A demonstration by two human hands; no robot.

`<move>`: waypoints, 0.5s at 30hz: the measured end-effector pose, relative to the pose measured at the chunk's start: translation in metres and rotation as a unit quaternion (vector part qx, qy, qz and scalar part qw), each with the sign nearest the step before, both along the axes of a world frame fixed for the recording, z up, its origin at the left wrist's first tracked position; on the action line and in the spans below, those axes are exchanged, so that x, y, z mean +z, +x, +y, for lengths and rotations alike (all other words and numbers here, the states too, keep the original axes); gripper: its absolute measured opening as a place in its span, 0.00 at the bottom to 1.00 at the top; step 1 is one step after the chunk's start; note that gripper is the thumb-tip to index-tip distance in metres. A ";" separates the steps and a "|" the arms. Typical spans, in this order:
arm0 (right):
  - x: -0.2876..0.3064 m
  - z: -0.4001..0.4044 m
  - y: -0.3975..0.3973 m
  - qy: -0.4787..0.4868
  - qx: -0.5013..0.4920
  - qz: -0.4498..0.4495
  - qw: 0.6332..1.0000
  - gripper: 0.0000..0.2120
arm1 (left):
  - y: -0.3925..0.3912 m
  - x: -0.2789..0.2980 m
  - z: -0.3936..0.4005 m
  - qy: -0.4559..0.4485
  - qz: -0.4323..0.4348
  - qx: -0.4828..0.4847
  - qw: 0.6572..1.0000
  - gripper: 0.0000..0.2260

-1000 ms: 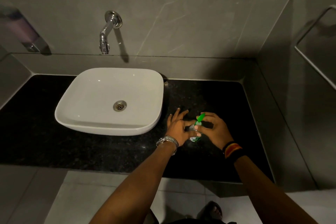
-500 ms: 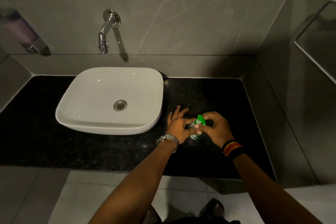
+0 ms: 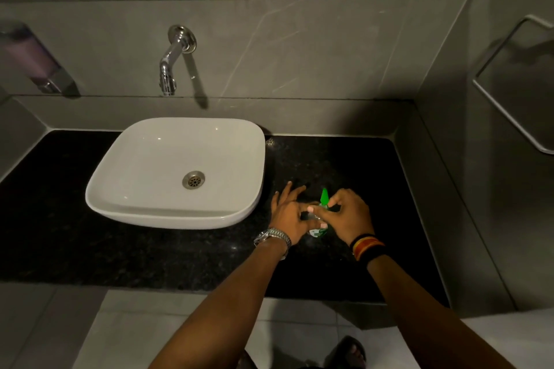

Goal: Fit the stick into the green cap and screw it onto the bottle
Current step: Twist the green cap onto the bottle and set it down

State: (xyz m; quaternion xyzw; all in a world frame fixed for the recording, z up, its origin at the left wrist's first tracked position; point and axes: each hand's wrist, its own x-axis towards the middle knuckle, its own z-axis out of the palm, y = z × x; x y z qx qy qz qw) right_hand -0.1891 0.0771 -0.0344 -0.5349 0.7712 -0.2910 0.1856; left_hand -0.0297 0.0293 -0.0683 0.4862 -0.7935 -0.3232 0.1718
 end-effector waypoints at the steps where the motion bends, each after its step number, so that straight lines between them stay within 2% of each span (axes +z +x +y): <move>1: -0.002 0.002 -0.002 0.001 0.015 -0.015 1.000 0.20 | 0.001 0.000 0.000 -0.002 -0.001 -0.002 1.000 0.21; 5: -0.006 0.008 -0.011 0.005 0.090 -0.096 0.991 0.17 | 0.000 0.001 0.003 0.003 -0.008 -0.006 1.000 0.24; 8: -0.002 0.008 -0.006 -0.019 0.034 -0.108 0.993 0.12 | -0.001 0.000 0.001 0.001 -0.002 -0.004 1.000 0.24; 12: -0.005 0.011 -0.004 0.004 -0.024 -0.133 0.991 0.20 | 0.002 -0.001 -0.001 0.004 -0.001 -0.007 1.000 0.23; 14: -0.006 0.014 -0.008 0.014 0.013 -0.192 0.981 0.28 | 0.001 -0.001 0.001 0.004 0.000 -0.011 1.000 0.24; 15: -0.006 0.014 -0.011 0.016 0.044 -0.207 0.977 0.28 | 0.001 -0.001 0.001 0.005 0.003 -0.009 1.000 0.24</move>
